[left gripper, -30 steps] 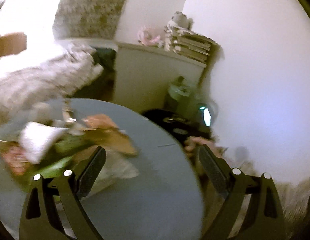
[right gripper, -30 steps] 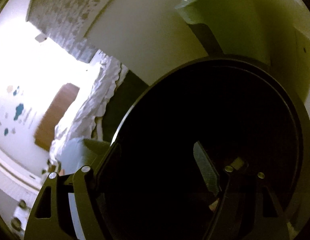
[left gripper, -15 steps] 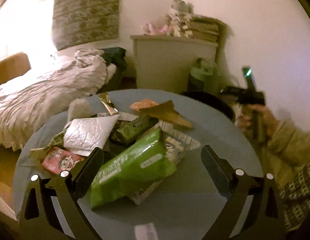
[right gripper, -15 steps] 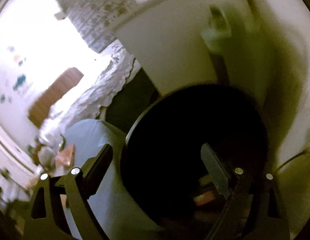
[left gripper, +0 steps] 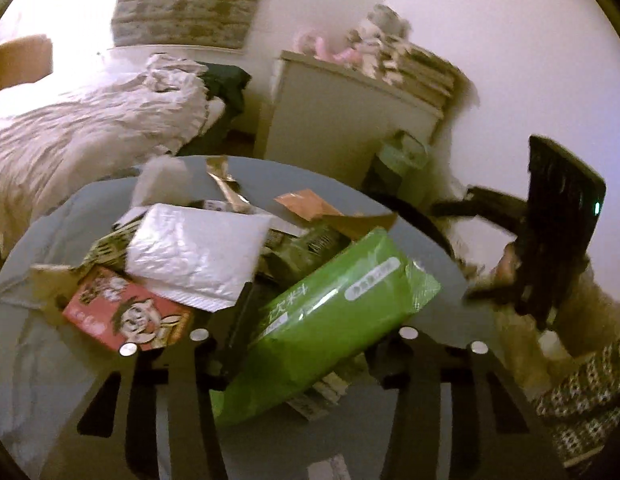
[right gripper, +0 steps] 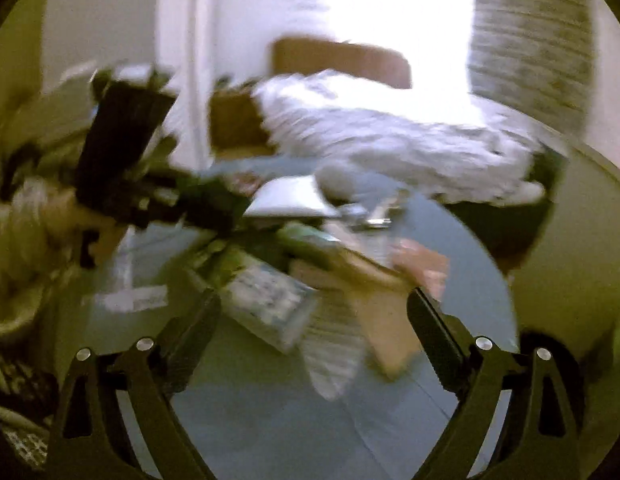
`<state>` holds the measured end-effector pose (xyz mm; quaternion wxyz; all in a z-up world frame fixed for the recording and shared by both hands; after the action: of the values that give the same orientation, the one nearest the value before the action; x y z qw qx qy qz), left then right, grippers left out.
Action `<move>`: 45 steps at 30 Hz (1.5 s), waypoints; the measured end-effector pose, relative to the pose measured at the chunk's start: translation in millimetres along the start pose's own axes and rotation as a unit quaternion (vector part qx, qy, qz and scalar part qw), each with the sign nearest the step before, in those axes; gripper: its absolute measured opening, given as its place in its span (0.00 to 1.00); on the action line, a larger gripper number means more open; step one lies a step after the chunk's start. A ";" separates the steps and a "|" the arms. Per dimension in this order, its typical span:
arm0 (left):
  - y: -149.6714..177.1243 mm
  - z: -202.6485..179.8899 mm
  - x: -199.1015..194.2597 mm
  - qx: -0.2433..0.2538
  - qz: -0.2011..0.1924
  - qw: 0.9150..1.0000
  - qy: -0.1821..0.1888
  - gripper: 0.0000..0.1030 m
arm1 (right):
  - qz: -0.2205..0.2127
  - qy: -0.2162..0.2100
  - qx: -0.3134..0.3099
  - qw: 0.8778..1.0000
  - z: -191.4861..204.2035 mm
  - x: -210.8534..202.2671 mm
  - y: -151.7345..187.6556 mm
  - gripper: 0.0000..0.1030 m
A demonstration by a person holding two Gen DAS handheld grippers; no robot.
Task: Collect trash
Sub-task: 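Grasp the green snack bag with the left gripper while the right grasps the green drink box, then carry both items over the black bin and release them inside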
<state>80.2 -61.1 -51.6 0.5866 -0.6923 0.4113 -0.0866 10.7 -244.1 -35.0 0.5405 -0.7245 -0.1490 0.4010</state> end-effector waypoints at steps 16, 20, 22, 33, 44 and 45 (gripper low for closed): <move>3.6 39.7 -44.1 -0.101 -0.051 0.992 -0.054 0.21 | 0.151 -0.120 -0.088 0.977 45.8 101.5 2.6 0.55; -1.0 40.4 -48.6 -0.117 -0.061 0.989 -0.065 0.12 | 0.088 -0.124 0.040 0.988 13.6 68.3 -2.5 0.53; -7.2 33.4 -49.4 -0.117 -0.070 0.989 -0.059 0.12 | 0.034 -0.124 0.124 0.984 -9.4 42.4 -3.4 0.53; -46.5 -33.5 13.0 -0.134 -0.082 0.988 -0.007 0.12 | -0.262 0.100 0.416 0.865 -157.6 -99.8 57.8 0.53; -74.4 -124.6 146.1 -0.119 -0.052 0.988 0.080 0.12 | -0.298 0.288 0.431 0.802 -224.7 -144.3 125.7 0.53; -74.4 -130.8 157.7 -0.115 -0.048 0.989 0.082 0.12 | -0.298 0.298 0.428 0.800 -229.1 -146.8 130.8 0.53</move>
<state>138.2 -265.8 -4.2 0.4624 -0.7647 0.4316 -0.1229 59.2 -540.0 -69.8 0.9061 -0.4230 -0.0022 0.0076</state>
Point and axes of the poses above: each gripper's, at about its wrist camera, not at the fingertips, and x roughly the way its jaws point, z to its left, y to its underside, the point moved 2 cm from there along x, roughly the way its jaws point, and after that the axes turned 15 degrees about -z, right-handed, at the moved point
